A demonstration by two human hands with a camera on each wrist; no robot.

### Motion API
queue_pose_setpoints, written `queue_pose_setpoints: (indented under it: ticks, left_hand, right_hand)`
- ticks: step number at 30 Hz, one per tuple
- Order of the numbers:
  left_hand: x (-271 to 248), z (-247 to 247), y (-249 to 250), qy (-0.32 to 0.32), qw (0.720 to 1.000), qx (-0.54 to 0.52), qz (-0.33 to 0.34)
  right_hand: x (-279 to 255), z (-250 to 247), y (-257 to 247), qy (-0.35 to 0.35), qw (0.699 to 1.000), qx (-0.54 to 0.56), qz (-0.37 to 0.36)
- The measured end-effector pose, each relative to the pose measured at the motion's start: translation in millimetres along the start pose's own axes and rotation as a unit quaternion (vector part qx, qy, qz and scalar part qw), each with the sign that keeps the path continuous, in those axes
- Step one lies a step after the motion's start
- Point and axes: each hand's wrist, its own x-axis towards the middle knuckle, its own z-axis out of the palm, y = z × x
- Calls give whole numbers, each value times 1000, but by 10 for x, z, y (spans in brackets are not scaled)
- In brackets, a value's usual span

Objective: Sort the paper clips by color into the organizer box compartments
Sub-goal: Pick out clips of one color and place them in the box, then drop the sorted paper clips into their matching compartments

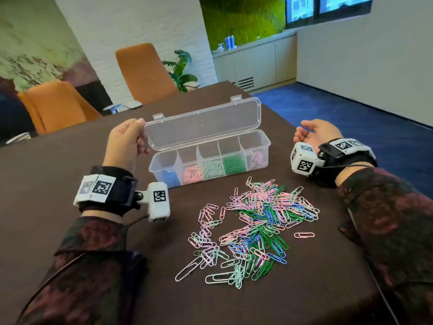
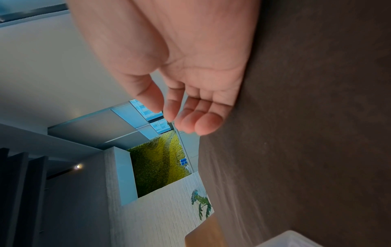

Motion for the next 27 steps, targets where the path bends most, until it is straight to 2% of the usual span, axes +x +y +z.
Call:
queue_pose_setpoints:
  ticks: [2,5,8,10,11,13,16,19,21,23,24,27]
  left_hand:
    - [86,-241,-120,58,998,36,-6]
    - [158,-463,-352,138,986,-14,-88]
    - [148,-476,-609,142,970,-83,-181]
    - [145,-425,-704,122,963,-120,-208]
    - [152,-396,-725,105,963,-129,-213]
    - [173,-335,-762,62,966,-118,-223]
    - [164,-260,-881,-12,965,-119,-235]
    - [95,-166,-904,-107,952,-116,-264]
    - [63,-140,-870,-133,946,-109,-274]
    - [65,-140,-872,-138,947,-114,-265]
    - [73,-149,-887,-139,947,-123,-263]
    - [92,-169,-929,-148,944,-133,-263]
  right_hand:
    - [5,3,0,-6,1000,-19,4]
    - [-10,-6,7,-5,999,-51,-4]
    - [-18,-1,-4,1,995,-96,-29]
    - [-104,85,-99,-13,992,-108,-65]
    - [-168,142,-166,-43,990,-102,-87]
    - [-352,271,-347,-127,977,-95,-142]
    - [-623,413,-528,-255,939,-102,-206]
    - [-837,511,-519,-294,925,-111,-214]
    - [-884,550,-442,-294,917,-174,-207]
    - [-963,613,-298,-285,893,-286,-199]
    - [-984,633,-232,-281,869,-358,-196]
    - [-1073,675,-76,-293,762,-555,-160]
